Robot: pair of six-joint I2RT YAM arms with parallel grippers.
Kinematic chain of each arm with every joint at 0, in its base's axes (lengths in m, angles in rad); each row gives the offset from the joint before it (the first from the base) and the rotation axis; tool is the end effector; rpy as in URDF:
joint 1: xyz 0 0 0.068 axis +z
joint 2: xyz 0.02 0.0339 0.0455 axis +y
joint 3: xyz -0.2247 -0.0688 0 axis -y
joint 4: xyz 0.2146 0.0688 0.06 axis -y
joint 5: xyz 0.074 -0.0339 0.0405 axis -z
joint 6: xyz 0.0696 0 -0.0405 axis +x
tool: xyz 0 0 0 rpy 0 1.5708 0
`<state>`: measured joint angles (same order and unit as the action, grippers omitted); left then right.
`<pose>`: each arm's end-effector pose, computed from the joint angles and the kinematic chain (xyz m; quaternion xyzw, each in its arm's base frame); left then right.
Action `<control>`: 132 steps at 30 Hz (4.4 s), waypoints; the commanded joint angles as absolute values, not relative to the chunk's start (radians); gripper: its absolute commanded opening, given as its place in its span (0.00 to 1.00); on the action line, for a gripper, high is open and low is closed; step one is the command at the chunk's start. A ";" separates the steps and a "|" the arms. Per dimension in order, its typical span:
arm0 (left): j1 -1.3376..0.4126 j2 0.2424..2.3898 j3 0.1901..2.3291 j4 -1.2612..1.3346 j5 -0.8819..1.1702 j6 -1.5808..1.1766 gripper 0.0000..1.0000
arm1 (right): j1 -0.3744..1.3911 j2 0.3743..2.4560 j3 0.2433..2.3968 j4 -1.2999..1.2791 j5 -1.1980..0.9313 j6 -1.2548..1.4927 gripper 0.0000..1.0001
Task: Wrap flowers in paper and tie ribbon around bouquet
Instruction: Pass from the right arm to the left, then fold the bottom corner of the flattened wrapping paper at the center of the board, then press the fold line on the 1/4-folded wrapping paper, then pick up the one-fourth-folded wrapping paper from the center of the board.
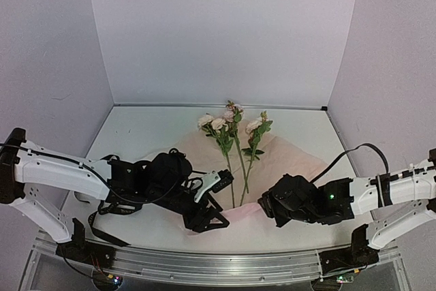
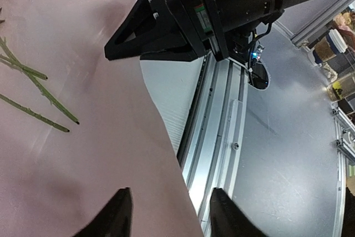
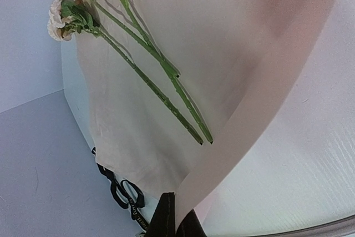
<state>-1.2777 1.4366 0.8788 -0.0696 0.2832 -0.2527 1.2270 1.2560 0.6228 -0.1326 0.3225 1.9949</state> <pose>0.0732 -0.3098 0.1908 0.4883 0.7371 -0.4023 0.2374 0.1084 0.2372 0.1515 0.3985 0.8185 0.3923 0.1321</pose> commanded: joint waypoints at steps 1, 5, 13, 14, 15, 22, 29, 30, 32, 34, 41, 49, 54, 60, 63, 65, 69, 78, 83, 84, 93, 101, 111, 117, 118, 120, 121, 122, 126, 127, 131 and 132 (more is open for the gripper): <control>-1.281 1.493 0.971 -0.030 0.221 -0.212 0.33 | 1.224 1.234 0.647 -0.154 0.337 2.032 0.00; -1.279 1.524 1.015 -0.051 0.167 -0.146 0.01 | 1.224 1.212 0.689 -0.204 0.336 1.915 0.39; -1.137 1.642 1.175 -0.107 0.304 -0.005 0.00 | 1.224 1.057 0.786 -0.532 0.519 1.493 0.84; -1.117 1.662 1.199 -0.115 0.324 0.016 0.00 | 1.222 1.033 0.785 -0.560 0.550 1.449 0.87; -1.098 1.683 1.228 -0.126 0.340 0.045 0.00 | 1.221 1.007 0.781 -0.577 0.582 1.402 0.89; -0.979 1.895 1.446 -0.255 0.481 0.134 0.00 | 1.216 0.954 0.796 -0.601 0.675 1.020 0.92; -0.870 2.049 1.588 -0.304 0.591 0.132 0.00 | 1.185 1.120 0.857 -0.595 0.571 0.806 0.88; -0.864 2.068 1.605 -0.314 0.603 0.133 0.00 | 1.182 1.161 0.878 -0.594 0.554 0.778 0.86; -0.851 2.094 1.639 -0.328 0.618 0.127 0.00 | 1.166 1.233 0.914 -0.592 0.503 0.748 0.83; -0.837 2.106 1.659 -0.329 0.635 0.116 0.00 | 1.138 1.296 0.934 -0.587 0.448 0.725 0.81; -0.805 2.160 1.774 -0.376 0.691 0.112 0.07 | 0.897 1.345 0.870 -0.429 0.141 0.677 0.89; -0.768 2.272 1.895 -0.427 0.760 0.105 0.02 | 0.771 1.469 0.872 -0.252 -0.129 0.547 0.93; -0.746 2.317 1.937 -0.453 0.758 0.106 0.02 | 0.727 1.531 0.903 -0.240 -0.145 0.514 0.94; -0.729 2.341 1.945 -0.395 0.729 0.065 0.01 | 0.719 1.577 0.930 -0.264 -0.082 0.531 0.93; -0.723 2.355 1.957 -0.375 0.721 0.052 0.01 | 0.710 1.583 0.919 -0.275 -0.054 0.547 0.93; -0.721 2.369 1.977 -0.378 0.719 0.051 0.01 | 0.709 1.573 0.918 -0.295 -0.034 0.549 0.93; -0.718 2.392 2.013 -0.385 0.721 0.052 0.02 | 0.709 1.534 0.932 -0.353 -0.007 0.547 0.91; -0.718 2.449 2.092 -0.395 0.732 0.048 0.04 | 0.716 1.478 0.895 -0.374 -0.039 0.592 0.77; -0.716 2.466 2.107 -0.396 0.724 0.050 0.05 | 0.746 1.484 0.890 -0.376 -0.042 0.604 0.68; -0.716 2.468 2.107 -0.396 0.722 0.049 0.05 | 0.756 1.488 0.889 -0.376 -0.038 0.606 0.67; -0.713 2.481 2.107 -0.375 0.702 0.027 0.12 | 0.776 1.588 0.880 -0.359 -0.002 0.692 0.52; -0.705 2.437 2.086 -0.344 0.588 -0.067 0.47 | 0.777 1.636 0.861 -0.375 0.073 0.821 0.43; -0.676 2.042 1.770 -0.258 0.425 -0.285 0.87 | 0.778 1.651 0.864 -0.464 0.133 0.937 0.39; -0.719 1.871 1.522 -0.259 0.589 -0.368 0.65 | 0.778 1.636 0.874 -0.485 0.157 0.963 0.39; -0.739 1.858 1.486 -0.260 0.607 -0.366 0.60 | 0.778 1.635 0.878 -0.486 0.157 0.965 0.39; -0.792 1.855 1.430 -0.267 0.626 -0.355 0.47 | 0.778 1.630 0.890 -0.492 0.159 0.970 0.39; -0.822 1.864 1.415 -0.269 0.636 -0.351 0.41 | 0.778 1.625 0.894 -0.494 0.162 0.972 0.39; -0.848 1.875 1.402 -0.270 0.645 -0.347 0.35 | 0.778 1.621 0.898 -0.496 0.164 0.973 0.39; -0.887 1.922 1.361 -0.221 0.691 -0.362 0.22 | 0.778 1.590 0.905 -0.508 0.177 0.992 0.40; -0.887 1.934 1.357 -0.212 0.708 -0.366 0.20 | 0.778 1.580 0.906 -0.509 0.179 0.998 0.40; -0.895 1.984 1.360 -0.186 0.768 -0.371 0.17 | 0.778 1.535 0.908 -0.528 0.183 1.024 0.43; -0.897 1.994 1.365 -0.184 0.774 -0.372 0.16 | 0.778 1.515 0.901 -0.533 0.182 1.031 0.44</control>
